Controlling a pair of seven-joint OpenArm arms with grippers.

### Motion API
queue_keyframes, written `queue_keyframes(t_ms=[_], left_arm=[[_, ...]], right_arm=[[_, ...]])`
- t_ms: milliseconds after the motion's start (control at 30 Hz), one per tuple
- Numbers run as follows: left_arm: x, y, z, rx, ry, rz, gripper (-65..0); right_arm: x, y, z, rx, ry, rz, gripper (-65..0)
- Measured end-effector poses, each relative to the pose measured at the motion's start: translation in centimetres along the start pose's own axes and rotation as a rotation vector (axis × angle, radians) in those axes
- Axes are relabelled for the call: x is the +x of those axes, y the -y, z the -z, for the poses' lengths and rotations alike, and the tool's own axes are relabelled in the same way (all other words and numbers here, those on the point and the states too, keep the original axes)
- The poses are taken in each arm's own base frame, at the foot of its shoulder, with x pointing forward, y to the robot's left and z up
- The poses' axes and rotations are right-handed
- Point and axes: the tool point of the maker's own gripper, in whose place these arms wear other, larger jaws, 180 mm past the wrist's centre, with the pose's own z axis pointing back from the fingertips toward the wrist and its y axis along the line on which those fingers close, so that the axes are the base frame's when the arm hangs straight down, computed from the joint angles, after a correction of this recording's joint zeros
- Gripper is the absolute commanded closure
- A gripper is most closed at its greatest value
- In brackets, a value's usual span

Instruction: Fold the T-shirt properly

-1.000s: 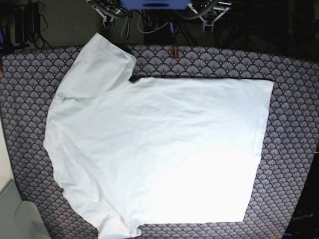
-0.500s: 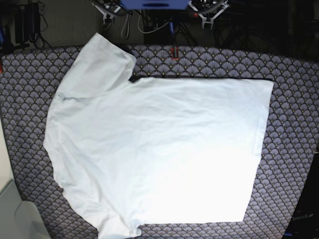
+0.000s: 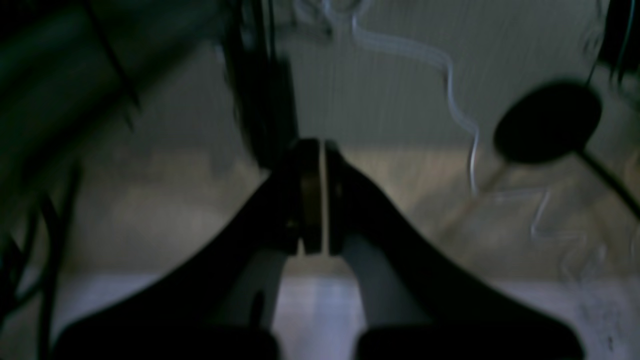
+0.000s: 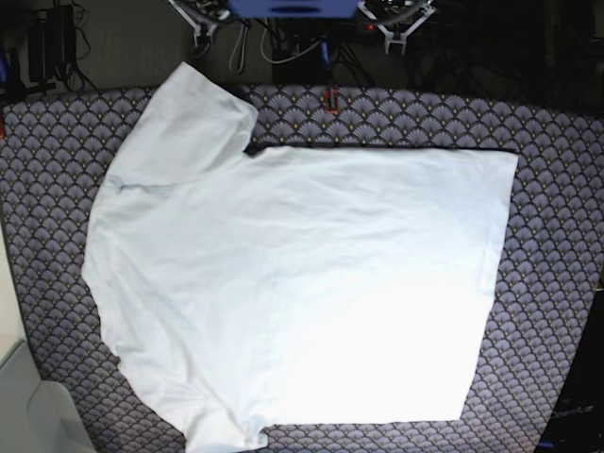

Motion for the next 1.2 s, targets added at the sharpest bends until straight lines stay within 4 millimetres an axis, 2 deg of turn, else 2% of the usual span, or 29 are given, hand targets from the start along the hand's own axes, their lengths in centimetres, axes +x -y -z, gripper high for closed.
queue_keyframes(t_ms=[67, 133, 233, 333, 433, 500, 600, 700, 800, 933, 1067, 1133, 1200], left_arm=[[-0.5, 0.1, -0.4, -0.002, 0.014, 0.002, -0.3], [-0.9, -0.2, -1.1, -0.01, 0.041, 0.008, -0.3], [-1.2, -1.7, -2.7, 0.017, 0.1, 0.026, -0.3], [-0.1, -2.7, -4.8, 0.026, 0.188, 0.05, -0.3], [1.3, -2.9, -7.1, 0.023, 0.253, 0.049, -0.3], [2.0, -2.5, -8.7, -0.006, 0.257, 0.006, -0.3], [3.8, -2.9, -11.4, -0.044, 0.294, -0.054, -0.3], [6.2, -3.8, -13.9, -0.064, 0.352, -0.08, -0.3], [7.7, -3.3, -16.1, -0.092, 0.409, -0.063, -0.3], [8.4, -1.6, -19.6, -0.136, 0.463, -0.053, -0.4], [11.8, 0.0, -23.8, -0.183, 0.597, -0.044, -0.5], [13.0, 0.3, -25.2, -0.197, 0.646, -0.042, -0.5], [13.2, 0.5, -25.4, -0.203, 0.651, -0.039, -0.5]], right_arm=[[-0.5, 0.4, -0.6, -0.006, 0.044, -0.003, 0.0], [-1.9, 1.2, -1.6, -0.018, 0.054, -0.01, 0.0], [-2.6, 2.8, -3.5, -0.053, 0.106, -0.02, 0.0], [-0.1, 4.0, -5.7, -0.069, 0.227, -0.042, 0.0], [2.2, 4.1, -8.1, -0.073, 0.33, -0.056, 0.0], [2.4, 4.3, -9.8, -0.073, 0.356, -0.071, 0.0], [3.0, 4.7, -12.4, -0.087, 0.371, -0.083, 0.0], [6.2, 4.2, -15.3, -0.078, 0.453, -0.095, 0.0], [9.1, 3.9, -18.7, -0.071, 0.527, -0.12, 0.0], [10.8, 3.8, -22.4, -0.075, 0.552, -0.153, 0.0], [14.5, 3.2, -25.9, -0.072, 0.666, -0.167, -7.4], [14.6, 3.3, -25.5, -0.073, 0.647, -0.164, -13.1], [14.9, 3.2, -25.3, -0.07, 0.642, -0.165, -18.9]])
